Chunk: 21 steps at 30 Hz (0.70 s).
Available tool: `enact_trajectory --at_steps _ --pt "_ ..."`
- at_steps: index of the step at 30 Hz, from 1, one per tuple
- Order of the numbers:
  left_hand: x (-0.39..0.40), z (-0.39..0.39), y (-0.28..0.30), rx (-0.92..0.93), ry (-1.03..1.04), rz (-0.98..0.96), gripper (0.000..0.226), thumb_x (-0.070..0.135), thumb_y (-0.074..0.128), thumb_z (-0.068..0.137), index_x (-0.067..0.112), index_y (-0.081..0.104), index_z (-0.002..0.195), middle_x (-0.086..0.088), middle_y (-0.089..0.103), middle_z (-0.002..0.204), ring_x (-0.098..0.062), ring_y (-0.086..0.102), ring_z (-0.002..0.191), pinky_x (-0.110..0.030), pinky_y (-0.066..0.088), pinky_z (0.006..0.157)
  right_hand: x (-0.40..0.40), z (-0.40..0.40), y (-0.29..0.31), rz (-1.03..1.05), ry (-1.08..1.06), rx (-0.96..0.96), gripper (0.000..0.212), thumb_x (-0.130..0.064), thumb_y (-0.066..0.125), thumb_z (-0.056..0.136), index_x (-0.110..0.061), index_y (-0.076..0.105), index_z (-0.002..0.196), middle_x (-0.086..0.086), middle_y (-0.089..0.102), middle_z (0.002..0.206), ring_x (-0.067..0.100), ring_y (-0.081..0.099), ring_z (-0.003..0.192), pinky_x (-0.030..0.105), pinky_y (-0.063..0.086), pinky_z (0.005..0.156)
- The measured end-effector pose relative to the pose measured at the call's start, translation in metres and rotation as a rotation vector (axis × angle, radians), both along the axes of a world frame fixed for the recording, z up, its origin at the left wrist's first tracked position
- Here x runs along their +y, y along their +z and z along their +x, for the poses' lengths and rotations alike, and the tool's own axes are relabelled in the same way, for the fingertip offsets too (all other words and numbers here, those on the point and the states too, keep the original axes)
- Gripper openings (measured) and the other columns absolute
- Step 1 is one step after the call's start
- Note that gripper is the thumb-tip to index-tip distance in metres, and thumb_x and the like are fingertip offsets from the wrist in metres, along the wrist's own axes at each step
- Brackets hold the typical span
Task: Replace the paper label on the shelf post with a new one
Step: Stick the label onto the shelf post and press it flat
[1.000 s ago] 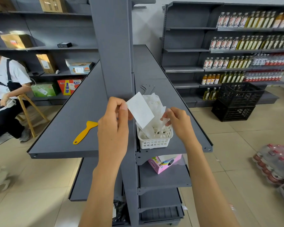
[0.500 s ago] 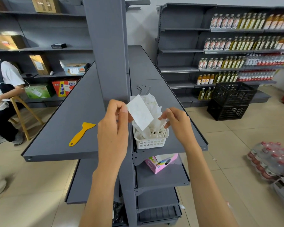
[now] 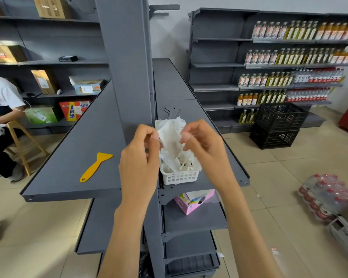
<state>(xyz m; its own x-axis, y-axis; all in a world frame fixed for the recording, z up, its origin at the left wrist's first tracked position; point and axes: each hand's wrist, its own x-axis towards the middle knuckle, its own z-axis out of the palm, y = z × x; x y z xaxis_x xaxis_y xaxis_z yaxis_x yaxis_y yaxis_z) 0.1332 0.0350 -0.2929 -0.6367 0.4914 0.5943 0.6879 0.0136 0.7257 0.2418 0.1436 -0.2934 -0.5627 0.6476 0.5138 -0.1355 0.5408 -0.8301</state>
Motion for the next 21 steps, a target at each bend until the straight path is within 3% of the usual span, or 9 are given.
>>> enact_trajectory --at_steps 2,5,8,12,16,18,21 --pt "0.002 0.003 0.002 -0.002 -0.021 0.014 0.015 0.021 0.046 0.104 0.017 0.058 0.095 0.008 0.064 0.08 -0.015 0.062 0.073 -0.03 0.05 0.062 -0.019 0.0 0.004 0.042 0.053 -0.07 0.021 -0.027 0.071 0.088 -0.021 0.059 0.104 -0.005 0.067 0.103 0.013 0.066 0.087 0.031 0.052 0.068" --pt "0.0 0.006 0.006 -0.021 -0.046 0.069 0.013 0.016 0.049 0.102 0.015 0.06 0.097 0.001 0.06 0.093 -0.012 0.058 0.085 -0.012 0.044 0.068 -0.028 0.001 0.009 0.088 0.053 -0.081 0.042 -0.029 0.081 0.079 -0.029 0.056 0.113 -0.012 0.064 0.106 0.013 0.063 0.097 0.021 0.05 0.073" --pt "-0.004 0.008 0.015 -0.05 -0.089 0.137 0.012 0.013 0.052 0.1 0.014 0.063 0.098 -0.001 0.058 0.103 -0.005 0.057 0.091 -0.006 0.044 0.072 -0.029 0.001 0.017 0.195 0.013 -0.086 0.043 -0.026 0.081 0.08 -0.035 0.054 0.113 -0.014 0.064 0.102 0.012 0.063 0.096 0.02 0.051 0.074" --pt "-0.007 0.013 0.033 -0.031 -0.141 0.206 0.013 0.011 0.054 0.099 0.017 0.065 0.099 -0.001 0.056 0.112 0.002 0.054 0.102 -0.004 0.043 0.078 -0.034 -0.004 0.033 0.202 -0.001 0.04 0.022 -0.011 0.067 0.094 -0.024 0.059 0.111 -0.005 0.067 0.095 0.016 0.066 0.087 0.03 0.057 0.07" --pt "-0.002 0.008 0.063 0.056 -0.172 0.263 0.015 0.016 0.053 0.1 0.017 0.063 0.111 0.0 0.053 0.118 -0.003 0.054 0.11 -0.015 0.048 0.081 -0.031 -0.008 0.061 0.151 -0.026 0.209 0.02 -0.004 0.063 0.095 -0.017 0.059 0.11 0.0 0.069 0.094 0.016 0.069 0.083 0.026 0.054 0.068" --pt "-0.001 0.004 0.081 0.061 -0.193 0.303 0.02 0.014 0.055 0.099 0.019 0.057 0.119 0.002 0.057 0.118 -0.009 0.061 0.108 -0.025 0.055 0.078 -0.028 -0.01 0.078 0.137 -0.018 0.277 0.021 -0.003 0.061 0.095 -0.018 0.058 0.11 0.004 0.07 0.097 0.02 0.069 0.083 0.031 0.056 0.069" --pt "-0.003 -0.001 0.106 0.074 -0.197 0.358 0.031 0.013 0.061 0.096 0.019 0.052 0.124 0.008 0.064 0.105 -0.005 0.066 0.095 -0.019 0.054 0.07 -0.026 -0.013 0.105 0.158 0.019 0.347 0.02 -0.001 0.058 0.096 -0.014 0.056 0.112 0.011 0.07 0.099 0.018 0.067 0.078 0.031 0.054 0.065"
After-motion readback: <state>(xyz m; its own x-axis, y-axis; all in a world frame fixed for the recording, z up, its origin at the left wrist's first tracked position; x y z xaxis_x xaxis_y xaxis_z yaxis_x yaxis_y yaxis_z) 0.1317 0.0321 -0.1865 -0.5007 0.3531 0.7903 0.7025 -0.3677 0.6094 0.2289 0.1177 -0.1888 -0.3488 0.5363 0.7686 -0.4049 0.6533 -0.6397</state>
